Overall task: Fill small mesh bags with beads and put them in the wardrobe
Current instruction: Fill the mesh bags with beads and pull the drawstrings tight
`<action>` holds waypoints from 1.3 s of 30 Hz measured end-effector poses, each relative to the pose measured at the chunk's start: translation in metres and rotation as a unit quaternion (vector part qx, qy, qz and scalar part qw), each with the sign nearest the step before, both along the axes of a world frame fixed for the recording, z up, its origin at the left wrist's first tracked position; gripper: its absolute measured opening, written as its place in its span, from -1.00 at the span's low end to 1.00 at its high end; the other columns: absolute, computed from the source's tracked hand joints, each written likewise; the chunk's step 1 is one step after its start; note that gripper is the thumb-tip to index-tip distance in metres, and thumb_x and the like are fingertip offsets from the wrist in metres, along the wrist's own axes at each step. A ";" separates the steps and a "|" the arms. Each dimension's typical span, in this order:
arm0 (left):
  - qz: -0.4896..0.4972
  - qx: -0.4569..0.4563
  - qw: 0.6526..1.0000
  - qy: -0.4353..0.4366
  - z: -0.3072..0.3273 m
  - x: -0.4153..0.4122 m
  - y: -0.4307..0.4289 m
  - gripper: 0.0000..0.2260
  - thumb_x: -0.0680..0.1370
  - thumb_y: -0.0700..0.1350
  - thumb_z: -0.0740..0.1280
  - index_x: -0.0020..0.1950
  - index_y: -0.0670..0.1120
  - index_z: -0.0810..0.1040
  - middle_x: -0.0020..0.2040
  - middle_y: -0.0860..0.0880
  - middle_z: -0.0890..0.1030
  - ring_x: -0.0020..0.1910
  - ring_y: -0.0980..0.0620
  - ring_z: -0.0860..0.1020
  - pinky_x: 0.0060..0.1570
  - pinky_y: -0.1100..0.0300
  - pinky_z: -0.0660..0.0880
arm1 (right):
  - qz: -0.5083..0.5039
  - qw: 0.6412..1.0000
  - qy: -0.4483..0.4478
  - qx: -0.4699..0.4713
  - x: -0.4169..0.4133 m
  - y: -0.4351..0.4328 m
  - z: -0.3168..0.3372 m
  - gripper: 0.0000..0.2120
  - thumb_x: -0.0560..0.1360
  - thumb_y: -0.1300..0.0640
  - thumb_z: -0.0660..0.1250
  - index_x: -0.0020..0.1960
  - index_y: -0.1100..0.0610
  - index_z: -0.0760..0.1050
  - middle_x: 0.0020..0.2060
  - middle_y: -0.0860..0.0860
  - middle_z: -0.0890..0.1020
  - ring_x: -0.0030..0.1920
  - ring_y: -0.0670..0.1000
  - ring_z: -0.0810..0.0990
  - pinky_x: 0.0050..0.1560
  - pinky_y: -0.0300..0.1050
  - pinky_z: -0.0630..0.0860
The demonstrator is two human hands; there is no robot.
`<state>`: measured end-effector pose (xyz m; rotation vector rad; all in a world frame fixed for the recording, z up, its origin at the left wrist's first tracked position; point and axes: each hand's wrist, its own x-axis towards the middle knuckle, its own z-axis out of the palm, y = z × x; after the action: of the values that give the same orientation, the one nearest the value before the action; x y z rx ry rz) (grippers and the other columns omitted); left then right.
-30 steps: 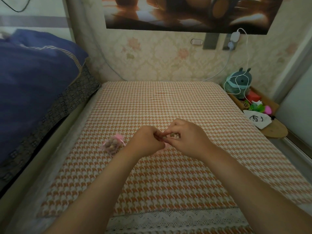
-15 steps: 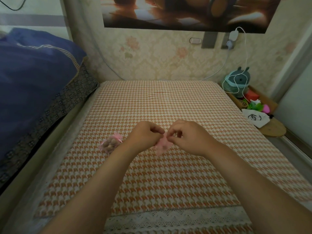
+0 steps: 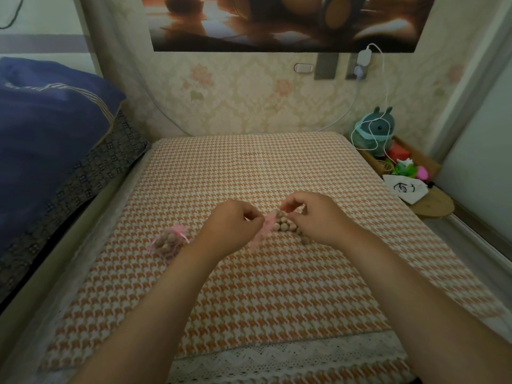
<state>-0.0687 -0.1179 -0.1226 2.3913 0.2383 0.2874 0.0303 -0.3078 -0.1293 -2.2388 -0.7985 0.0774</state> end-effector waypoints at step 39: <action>-0.015 -0.088 0.996 0.016 -0.007 0.003 0.004 -0.89 0.55 -0.03 0.37 0.03 0.07 0.67 -0.14 0.16 0.65 -0.22 0.20 0.61 -0.34 0.36 0.44 | 0.049 0.992 -0.107 -0.043 -0.016 0.029 0.003 -0.81 0.56 0.05 0.36 0.07 -0.20 0.66 0.00 -0.24 0.56 -0.25 -0.27 0.48 -0.24 -0.28 0.37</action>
<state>-0.0656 -0.1142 -0.1293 2.2247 0.2329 0.2052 0.0139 -0.2787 -0.1268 -2.3147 -1.0388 -0.0832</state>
